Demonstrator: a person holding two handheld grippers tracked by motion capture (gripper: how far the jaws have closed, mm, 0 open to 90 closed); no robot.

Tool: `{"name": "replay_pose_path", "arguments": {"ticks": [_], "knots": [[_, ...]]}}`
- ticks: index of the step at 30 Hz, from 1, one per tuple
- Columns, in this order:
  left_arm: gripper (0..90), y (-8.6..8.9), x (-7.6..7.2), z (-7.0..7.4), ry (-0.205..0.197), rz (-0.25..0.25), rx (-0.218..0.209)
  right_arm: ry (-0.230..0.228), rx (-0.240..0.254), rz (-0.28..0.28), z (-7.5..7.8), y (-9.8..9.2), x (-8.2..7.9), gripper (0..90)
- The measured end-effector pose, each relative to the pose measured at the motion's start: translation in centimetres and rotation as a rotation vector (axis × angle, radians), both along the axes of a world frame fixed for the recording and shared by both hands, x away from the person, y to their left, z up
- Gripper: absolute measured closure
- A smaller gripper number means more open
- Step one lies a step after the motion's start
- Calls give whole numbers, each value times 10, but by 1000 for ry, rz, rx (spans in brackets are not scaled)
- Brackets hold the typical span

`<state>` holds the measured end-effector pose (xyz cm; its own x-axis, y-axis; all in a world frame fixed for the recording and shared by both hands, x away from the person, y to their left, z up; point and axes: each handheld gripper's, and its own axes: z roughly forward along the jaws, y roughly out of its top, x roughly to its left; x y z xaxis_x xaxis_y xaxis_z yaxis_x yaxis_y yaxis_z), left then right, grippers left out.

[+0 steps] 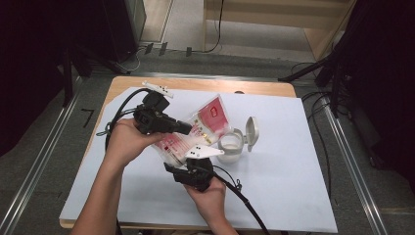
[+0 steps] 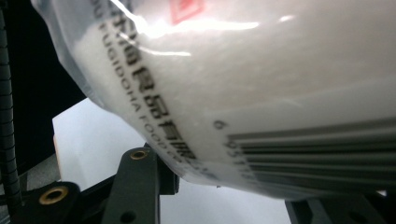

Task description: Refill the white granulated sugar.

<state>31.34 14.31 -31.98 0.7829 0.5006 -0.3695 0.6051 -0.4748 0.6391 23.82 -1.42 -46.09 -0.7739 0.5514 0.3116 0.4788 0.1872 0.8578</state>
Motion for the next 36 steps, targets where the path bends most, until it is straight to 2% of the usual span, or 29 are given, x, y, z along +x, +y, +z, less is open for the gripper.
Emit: {"name": "replay_pose_path", "arguments": {"ticks": [5,11,20,24,28,33,36], "knots": [[873,3,-1,-2,-3,2,-6,-1,-13,-15,-1,-2,1,599],[873,7,-4,0,-27,17,-14,-10,-17,-27,1,-5,2,600],[873,12,-6,1,-48,-7,-42,-36,-30,-57,5,-12,4,594],[874,16,-8,1,-52,12,-37,-43,-35,-64,5,-15,4,584],[874,20,-9,1,-52,6,-33,-56,-48,-66,5,-14,4,583],[876,21,-10,1,-53,-2,-54,-47,-43,-87,5,-18,7,578],[881,23,-12,1,-57,-1,-51,-43,-46,-104,6,-20,8,577]]}}
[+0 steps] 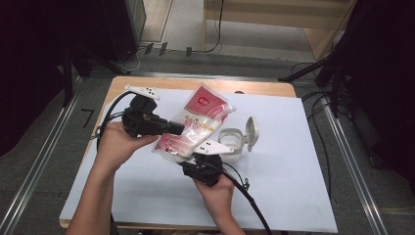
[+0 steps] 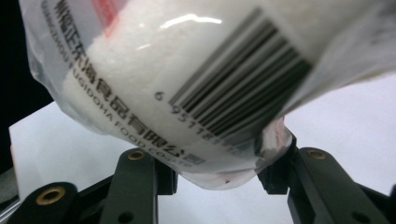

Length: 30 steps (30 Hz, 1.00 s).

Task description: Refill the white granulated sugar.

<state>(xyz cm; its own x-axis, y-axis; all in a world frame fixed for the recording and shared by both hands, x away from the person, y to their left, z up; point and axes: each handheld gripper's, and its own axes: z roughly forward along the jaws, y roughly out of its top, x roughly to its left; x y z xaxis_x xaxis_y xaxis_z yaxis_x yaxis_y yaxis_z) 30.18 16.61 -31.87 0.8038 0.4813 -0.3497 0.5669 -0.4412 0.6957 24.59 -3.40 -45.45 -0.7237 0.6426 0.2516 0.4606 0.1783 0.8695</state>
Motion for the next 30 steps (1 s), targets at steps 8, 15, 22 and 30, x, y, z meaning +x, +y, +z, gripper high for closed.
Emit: {"name": "replay_pose_path", "arguments": {"ticks": [8,15,22,30], "knots": [[889,8,-2,-5,-4,7,22,40,10,-33,-4,-8,7,584],[890,8,-6,-9,-1,-8,33,45,-11,-61,-7,-12,10,585],[891,11,-7,-10,5,-21,28,40,-24,-66,-4,-17,13,587],[900,16,-4,-5,-16,39,6,44,-60,14,3,-17,19,605]]}}
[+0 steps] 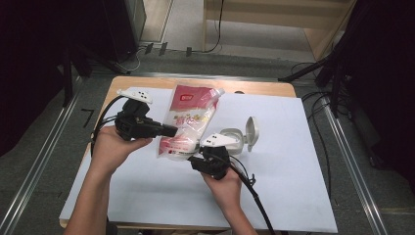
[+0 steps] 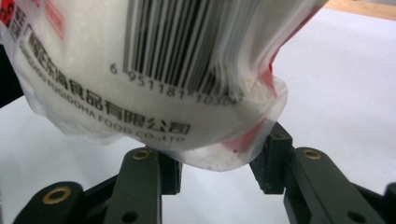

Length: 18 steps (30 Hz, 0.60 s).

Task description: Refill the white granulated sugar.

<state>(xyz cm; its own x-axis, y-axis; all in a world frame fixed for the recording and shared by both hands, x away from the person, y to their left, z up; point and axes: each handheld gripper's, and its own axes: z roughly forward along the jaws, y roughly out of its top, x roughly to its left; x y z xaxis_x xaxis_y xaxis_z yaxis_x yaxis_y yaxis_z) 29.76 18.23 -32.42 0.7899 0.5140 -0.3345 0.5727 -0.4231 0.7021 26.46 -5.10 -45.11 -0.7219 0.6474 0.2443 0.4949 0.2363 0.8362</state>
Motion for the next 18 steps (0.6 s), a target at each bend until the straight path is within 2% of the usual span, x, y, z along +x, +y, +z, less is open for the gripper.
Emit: {"name": "replay_pose_path", "arguments": {"ticks": [2,4,8,9,11,13,14,18], "knots": [[900,2,1,1,25,17,-25,12,7,24,1,1,3,606],[900,5,0,4,25,31,-29,22,8,47,2,3,4,611],[900,11,-2,8,6,49,-27,0,-27,88,5,9,2,618],[900,12,-1,8,5,52,-38,-4,-33,95,6,9,2,618],[900,13,-2,10,-8,60,-41,9,-34,115,5,8,4,626],[900,14,-2,11,-13,67,-36,17,-31,121,5,7,5,633],[900,14,-1,10,-31,81,-12,31,-19,125,4,3,10,637],[900,18,1,8,-30,108,-5,39,-21,134,3,0,11,633]]}}
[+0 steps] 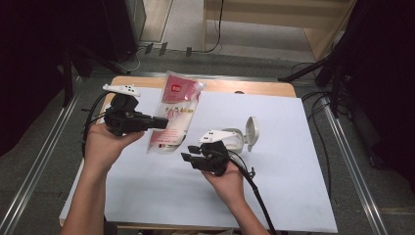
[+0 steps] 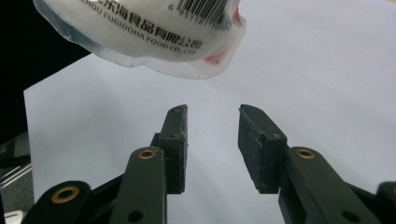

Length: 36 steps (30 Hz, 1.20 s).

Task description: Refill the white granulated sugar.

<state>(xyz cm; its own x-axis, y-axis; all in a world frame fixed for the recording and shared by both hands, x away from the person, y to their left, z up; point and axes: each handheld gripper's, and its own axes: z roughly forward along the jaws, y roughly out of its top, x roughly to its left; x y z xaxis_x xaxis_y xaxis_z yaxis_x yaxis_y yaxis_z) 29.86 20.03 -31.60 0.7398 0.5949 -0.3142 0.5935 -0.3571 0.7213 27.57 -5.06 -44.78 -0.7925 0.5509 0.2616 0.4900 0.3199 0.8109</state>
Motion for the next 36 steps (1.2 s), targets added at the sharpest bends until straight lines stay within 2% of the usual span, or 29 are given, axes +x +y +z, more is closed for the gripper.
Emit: {"name": "replay_pose_path", "arguments": {"ticks": [4,8,11,14,16,19,21,25,29,30,34,36], "knots": [[900,6,4,-6,-4,13,-3,1,5,8,-1,-4,0,601],[900,7,9,-12,0,45,21,-30,16,23,1,-10,-1,584],[900,7,13,-17,-2,57,26,-53,2,49,1,-14,-1,574],[900,5,16,-22,-18,70,31,-34,-8,75,0,-19,0,573],[900,4,18,-23,-6,74,40,-15,6,94,0,-24,1,573],[900,0,21,-25,-5,90,69,1,-14,108,-2,-31,2,574],[900,0,23,-28,-5,85,68,0,-31,118,-3,-36,2,575],[900,1,28,-34,-11,93,62,3,-28,138,-5,-46,1,575],[900,1,34,-37,-18,108,53,27,23,130,-3,-55,5,575],[900,1,36,-37,-20,102,50,27,20,132,-3,-57,5,574],[900,0,43,-33,-33,109,57,-4,10,160,1,-68,1,559],[900,0,48,-33,-39,106,39,-14,13,166,3,-73,-2,555]]}}
